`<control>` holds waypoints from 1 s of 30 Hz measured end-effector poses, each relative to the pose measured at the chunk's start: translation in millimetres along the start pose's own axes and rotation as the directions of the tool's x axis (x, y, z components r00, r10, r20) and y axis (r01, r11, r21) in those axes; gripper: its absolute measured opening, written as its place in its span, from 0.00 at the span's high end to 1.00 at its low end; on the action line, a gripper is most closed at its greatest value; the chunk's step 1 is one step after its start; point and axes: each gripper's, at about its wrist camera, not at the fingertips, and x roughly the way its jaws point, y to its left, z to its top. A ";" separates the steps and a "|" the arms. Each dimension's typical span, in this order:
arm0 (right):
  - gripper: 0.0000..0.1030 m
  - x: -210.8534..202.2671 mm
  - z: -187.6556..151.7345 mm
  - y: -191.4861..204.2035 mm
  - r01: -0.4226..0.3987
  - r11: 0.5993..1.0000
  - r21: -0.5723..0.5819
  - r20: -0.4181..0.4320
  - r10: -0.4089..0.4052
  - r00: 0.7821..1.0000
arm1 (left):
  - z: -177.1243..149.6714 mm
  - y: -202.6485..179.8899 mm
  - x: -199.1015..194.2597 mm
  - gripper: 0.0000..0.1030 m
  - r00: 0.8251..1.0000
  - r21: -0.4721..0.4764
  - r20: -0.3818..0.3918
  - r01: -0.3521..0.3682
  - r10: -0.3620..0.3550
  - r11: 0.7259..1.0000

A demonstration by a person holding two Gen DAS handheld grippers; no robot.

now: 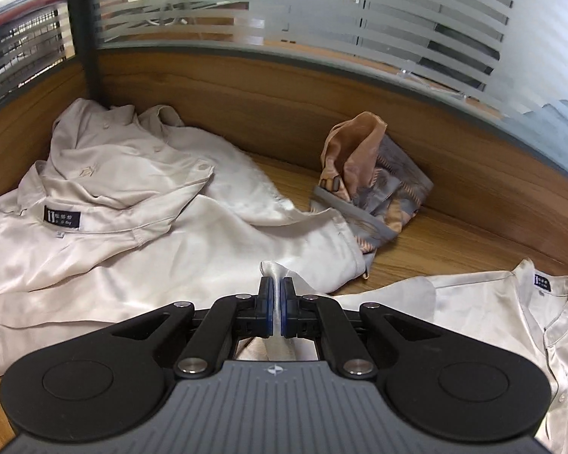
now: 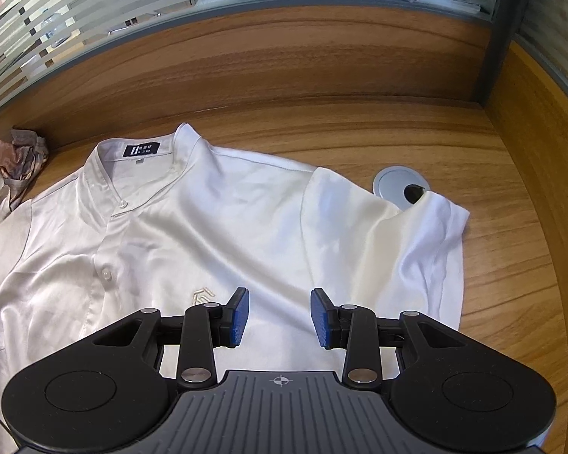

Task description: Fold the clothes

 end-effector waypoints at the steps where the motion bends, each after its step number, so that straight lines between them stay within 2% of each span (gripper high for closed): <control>1: 0.63 0.1 -0.2 0.1 -0.002 1.000 -0.001 0.000 0.002 1.000 | 0.5 -0.7 2.0 0.94 1.000 0.000 -0.016 -0.009 0.009 1.000; 3: 0.63 -0.3 0.3 -0.1 -0.008 1.000 -0.001 0.003 0.008 1.000 | -0.5 -0.9 3.1 0.85 0.999 -0.011 -0.034 -0.016 0.015 1.000; 7: 0.63 -1.9 1.0 0.0 -0.017 1.000 -0.006 0.008 0.017 1.000 | -5.1 -8.6 -5.2 0.76 1.000 0.016 -0.022 -0.009 0.010 1.000; 14: 0.63 -2.3 0.6 12.9 -0.077 0.996 -0.036 -0.002 0.077 0.997 | -23.7 -35.4 -20.8 0.75 0.996 0.074 -0.057 0.070 -0.066 0.995; 20: 0.63 -1.0 0.4 34.5 -0.146 0.986 -0.083 -0.024 0.144 0.989 | -46.3 -59.6 -31.8 0.75 0.985 0.105 -0.115 0.145 -0.132 0.984; 23: 0.63 0.8 -3.9 48.4 -0.179 0.977 -0.111 -0.040 0.176 0.984 | -53.6 -71.2 -36.5 0.71 0.977 0.125 -0.140 0.178 -0.160 0.976; 30: 0.63 5.8 -4.6 78.6 -0.255 0.951 -0.175 -0.062 0.248 0.967 | -61.7 -100.3 -44.0 0.71 0.961 0.207 -0.167 0.255 -0.223 0.945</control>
